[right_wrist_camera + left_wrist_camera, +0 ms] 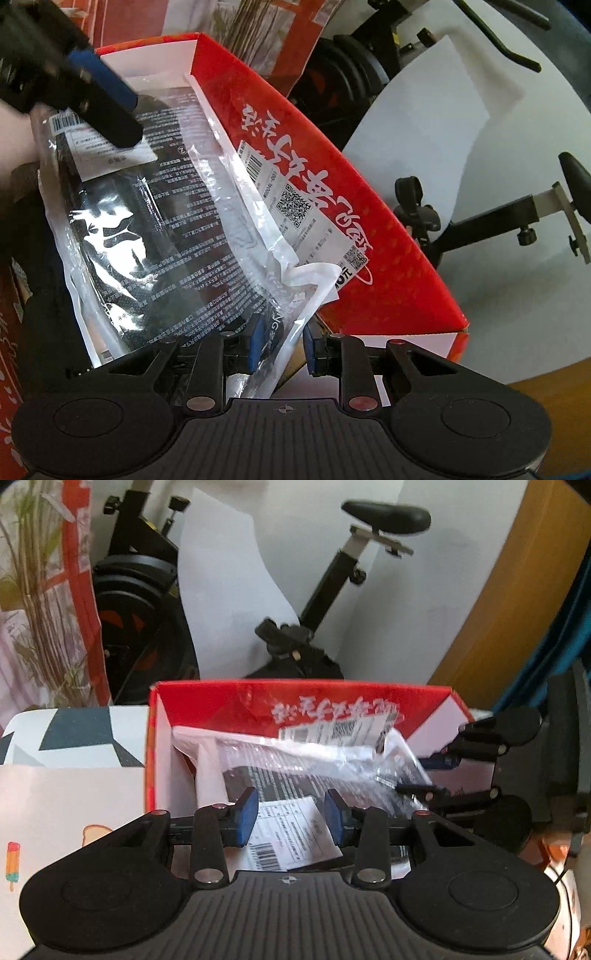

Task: Organize soft objects
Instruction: 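Lower the clear bag into the red box and open both grippers, then move both grippers to the black eye mask beside the box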

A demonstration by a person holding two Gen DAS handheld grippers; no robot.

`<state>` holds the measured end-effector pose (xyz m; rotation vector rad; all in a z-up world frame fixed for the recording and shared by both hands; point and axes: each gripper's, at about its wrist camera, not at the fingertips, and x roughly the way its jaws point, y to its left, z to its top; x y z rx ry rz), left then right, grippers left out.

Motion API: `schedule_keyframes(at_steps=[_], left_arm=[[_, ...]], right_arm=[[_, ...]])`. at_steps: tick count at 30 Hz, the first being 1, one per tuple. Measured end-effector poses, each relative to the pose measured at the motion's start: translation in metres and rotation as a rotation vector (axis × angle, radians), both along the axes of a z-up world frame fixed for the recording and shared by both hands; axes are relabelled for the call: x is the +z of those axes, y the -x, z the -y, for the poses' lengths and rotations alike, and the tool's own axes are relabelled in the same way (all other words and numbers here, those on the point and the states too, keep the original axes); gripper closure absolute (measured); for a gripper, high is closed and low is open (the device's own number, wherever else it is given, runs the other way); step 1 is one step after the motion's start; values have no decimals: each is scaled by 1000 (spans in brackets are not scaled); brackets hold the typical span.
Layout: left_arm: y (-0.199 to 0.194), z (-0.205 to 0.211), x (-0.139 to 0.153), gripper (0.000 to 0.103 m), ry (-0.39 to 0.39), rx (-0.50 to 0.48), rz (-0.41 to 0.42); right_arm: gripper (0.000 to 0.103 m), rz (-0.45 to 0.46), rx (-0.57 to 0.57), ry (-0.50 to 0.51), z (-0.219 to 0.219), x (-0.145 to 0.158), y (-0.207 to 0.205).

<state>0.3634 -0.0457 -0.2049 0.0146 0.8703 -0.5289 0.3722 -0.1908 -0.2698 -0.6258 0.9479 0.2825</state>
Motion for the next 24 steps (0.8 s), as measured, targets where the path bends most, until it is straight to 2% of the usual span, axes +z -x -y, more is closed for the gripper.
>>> schedule_keyframes(at_steps=[7, 9, 14, 20, 24], left_arm=[[-3, 16, -9, 61, -114, -59, -34], [-4, 14, -10, 61, -114, -44, -51], [-3, 16, -11, 61, -128, -34, -62], [0, 21, -9, 61, -145, -16, -64], [7, 19, -3, 60, -127, 5, -49]], right_arm=[[76, 8, -62, -45, 11, 7, -2], [71, 23, -85, -54, 15, 11, -1], [49, 76, -116, -76, 23, 25, 8], [46, 145, -121, -152, 27, 55, 31], [44, 186, -143, -231, 33, 74, 52]])
